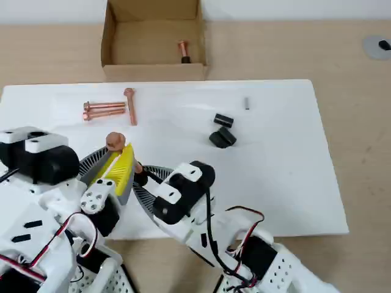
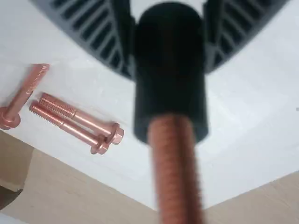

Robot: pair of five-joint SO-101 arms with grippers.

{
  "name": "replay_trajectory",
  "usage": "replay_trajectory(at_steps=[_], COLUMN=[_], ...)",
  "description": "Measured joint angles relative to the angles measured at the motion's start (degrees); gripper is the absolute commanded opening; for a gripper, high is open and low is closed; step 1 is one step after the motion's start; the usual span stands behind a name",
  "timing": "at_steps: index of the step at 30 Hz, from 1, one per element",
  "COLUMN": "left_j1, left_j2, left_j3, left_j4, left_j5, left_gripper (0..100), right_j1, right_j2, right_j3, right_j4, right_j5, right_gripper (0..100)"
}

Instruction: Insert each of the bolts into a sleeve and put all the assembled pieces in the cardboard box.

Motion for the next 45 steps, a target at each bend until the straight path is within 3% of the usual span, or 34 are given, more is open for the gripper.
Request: replay_trajectory(at_steps=[7, 14, 25, 35, 45], left_j1=[-0.2, -7.6, -8.4, -0.4, 0.2], left_j2=[0.0, 0.0, 0.0, 0.1, 0.1], left_j3=[0.4, 4.0, 4.6, 4.6, 4.6], left_j4=[0.0, -3.9, -4.0, -3.9, -3.2], left_j5=[-1.2, -2.0, -2.0, 1.8, 2.3], left_gripper=[1, 1, 1, 1, 1], right_j1=[0.2, 0.2, 0.2, 0.4, 0.5], right_j2=[0.0, 0.0, 0.0, -0.5, -0.5], right_j3=[0.0, 0.0, 0.0, 0.0, 0.0], right_j4=[0.0, 0.0, 0.0, 0.0, -0.9], right_j5=[0.0, 0.0, 0.0, -0.1, -0.1], right_gripper=[0.9, 0.9, 0.9, 0.9, 0.9])
